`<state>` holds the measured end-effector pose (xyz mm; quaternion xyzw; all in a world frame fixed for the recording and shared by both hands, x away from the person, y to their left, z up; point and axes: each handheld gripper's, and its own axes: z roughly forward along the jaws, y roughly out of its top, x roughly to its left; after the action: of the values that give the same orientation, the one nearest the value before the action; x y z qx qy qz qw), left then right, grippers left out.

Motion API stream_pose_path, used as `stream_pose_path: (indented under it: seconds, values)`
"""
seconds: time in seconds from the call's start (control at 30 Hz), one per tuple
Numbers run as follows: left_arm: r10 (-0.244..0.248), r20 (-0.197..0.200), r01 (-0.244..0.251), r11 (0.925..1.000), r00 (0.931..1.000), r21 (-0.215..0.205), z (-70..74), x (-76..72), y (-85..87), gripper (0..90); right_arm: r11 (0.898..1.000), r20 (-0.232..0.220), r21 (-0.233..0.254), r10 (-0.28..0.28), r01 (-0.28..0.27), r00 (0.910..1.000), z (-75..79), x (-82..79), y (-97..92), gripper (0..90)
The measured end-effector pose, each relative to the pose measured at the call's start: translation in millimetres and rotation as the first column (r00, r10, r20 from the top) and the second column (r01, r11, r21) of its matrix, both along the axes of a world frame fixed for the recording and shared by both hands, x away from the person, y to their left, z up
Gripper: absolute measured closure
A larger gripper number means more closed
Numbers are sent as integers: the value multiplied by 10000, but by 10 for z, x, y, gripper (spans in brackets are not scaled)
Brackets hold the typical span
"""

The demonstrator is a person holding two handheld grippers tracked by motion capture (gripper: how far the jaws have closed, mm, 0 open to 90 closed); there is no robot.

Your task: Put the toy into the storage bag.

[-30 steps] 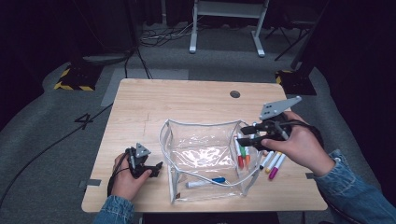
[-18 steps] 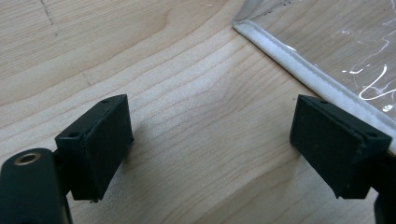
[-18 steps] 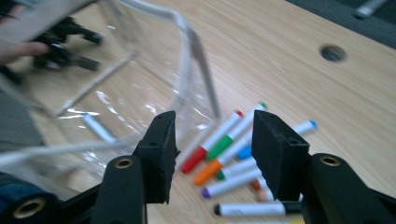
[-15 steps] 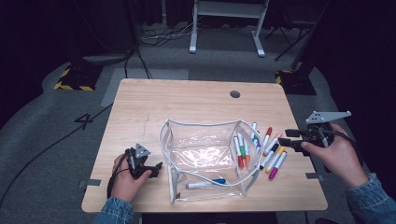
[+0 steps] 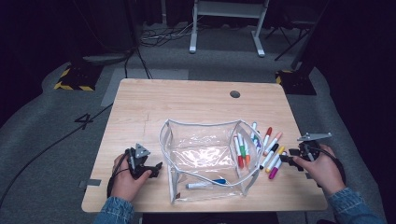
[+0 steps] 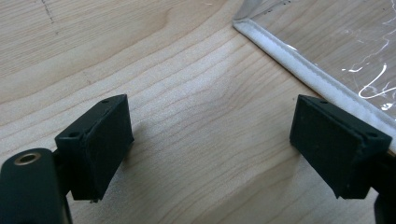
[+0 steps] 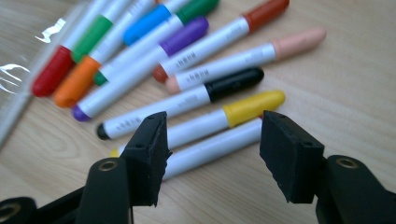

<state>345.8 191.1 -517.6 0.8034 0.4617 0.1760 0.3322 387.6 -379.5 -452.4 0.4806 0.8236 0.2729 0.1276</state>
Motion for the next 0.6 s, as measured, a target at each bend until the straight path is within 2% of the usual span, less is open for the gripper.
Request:
stream_pose_path:
  seconds: [0.13, 0.23, 0.27, 0.37, 0.4, 0.43, 0.47, 0.5, 0.6]
  values:
    - [2, 2, -2, 10000, 10000, -2, 0, 0, 0, 134, 9994, -354, 40, -350, 352, 9988, -183, 37, -12, 427]
    - [6, -6, -6, 10000, 10000, -7, 0, -1, -1, 134, 9977, -417, 230, -628, 638, 9972, -239, 47, -22, 447]
    - [4, -8, -4, 10000, 10000, -3, 0, -1, 0, 134, 9979, -474, 169, -616, 625, 9970, -237, 46, -32, 486]
    - [10, -5, -10, 10000, 10000, -6, 0, -1, -1, 134, 9977, -670, -499, -498, 465, 9965, -259, 34, -76, 535]
    - [2, -9, -2, 10000, 10000, 1, 0, -1, 0, 134, 9967, -797, -621, -564, 515, 9952, -284, 19, -114, 615]
    - [2, 3, -2, 10000, 10000, -2, 0, 0, 0, 134, 9967, -797, -621, -564, 515, 9952, -284, 19, -114, 615]
    - [6, -7, -6, 10000, 10000, -2, 0, -1, 0, 134, 9941, -830, -933, -637, 559, 9945, -271, 5, -147, 705]
    - [5, -8, -5, 10000, 10000, -4, 0, -1, 0, 134, 9931, -885, -1022, -666, 575, 9938, -265, 0, -162, 750]
    - [0, 1, 0, 10000, 10000, -1, 0, 0, 0, 134, 9922, -1036, -1064, -767, 656, 9917, -254, -5, -198, 768]
